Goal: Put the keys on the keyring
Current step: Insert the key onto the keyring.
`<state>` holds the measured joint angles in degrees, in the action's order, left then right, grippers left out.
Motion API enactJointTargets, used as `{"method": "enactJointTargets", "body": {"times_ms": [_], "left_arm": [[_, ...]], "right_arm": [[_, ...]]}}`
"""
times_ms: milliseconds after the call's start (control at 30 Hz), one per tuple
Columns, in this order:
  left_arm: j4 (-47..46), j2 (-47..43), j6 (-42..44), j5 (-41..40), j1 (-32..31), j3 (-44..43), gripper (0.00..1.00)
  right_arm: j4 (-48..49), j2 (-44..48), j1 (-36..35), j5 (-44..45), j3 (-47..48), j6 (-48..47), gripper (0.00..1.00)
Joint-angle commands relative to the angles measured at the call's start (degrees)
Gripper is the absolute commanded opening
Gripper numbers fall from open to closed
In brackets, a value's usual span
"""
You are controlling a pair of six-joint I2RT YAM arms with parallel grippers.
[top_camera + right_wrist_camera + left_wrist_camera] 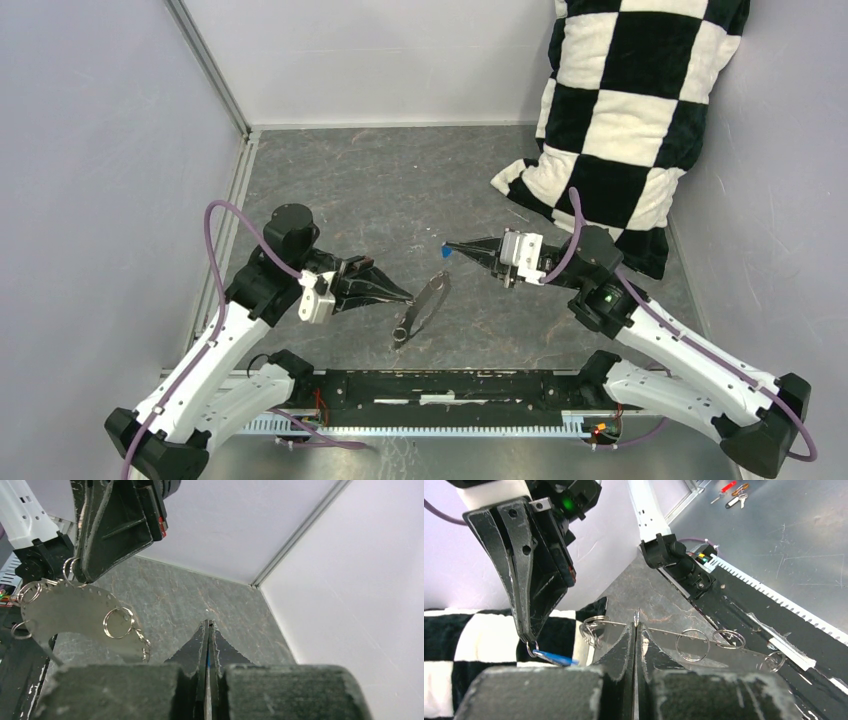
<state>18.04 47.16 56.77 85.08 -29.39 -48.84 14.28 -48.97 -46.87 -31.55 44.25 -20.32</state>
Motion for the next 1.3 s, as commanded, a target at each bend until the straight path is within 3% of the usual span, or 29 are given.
{"method": "enactJointTargets", "body": {"times_ms": [0,133,400,600,700,1000,1267], "left_arm": [[-3.9,0.2,-3.1,7.2,-0.7,-2.7,0.02],[-4.0,0.4,-2.9,7.3,-0.9,-2.5,0.02],[-4.6,0.7,-3.8,7.9,-1.5,-2.0,0.02],[-4.7,0.8,-4.6,8.0,-2.8,-1.6,0.02],[-4.6,0.8,-6.0,8.0,-3.1,-1.3,0.02],[-4.7,1.0,-9.5,8.6,-3.7,-0.4,0.02],[-4.4,1.3,-11.0,7.1,-4.8,-0.8,0.02]], "right_arm": [[4.8,-0.9,-0.1,-5.5,1.5,-3.1,0.01],[10.7,-2.8,-0.3,-10.1,-0.2,0.2,0.01],[17.1,-5.0,-1.7,-9.7,-3.1,3.9,0.01],[12.9,-6.7,-4.1,2.4,-1.7,-5.0,0.01],[11.7,-6.8,-4.1,4.3,-0.1,-6.7,0.01],[13.9,-9.6,-4.2,0.0,0.8,-5.6,0.01],[8.9,-10.2,-4.3,-7.2,3.1,-4.7,0.0]]}}
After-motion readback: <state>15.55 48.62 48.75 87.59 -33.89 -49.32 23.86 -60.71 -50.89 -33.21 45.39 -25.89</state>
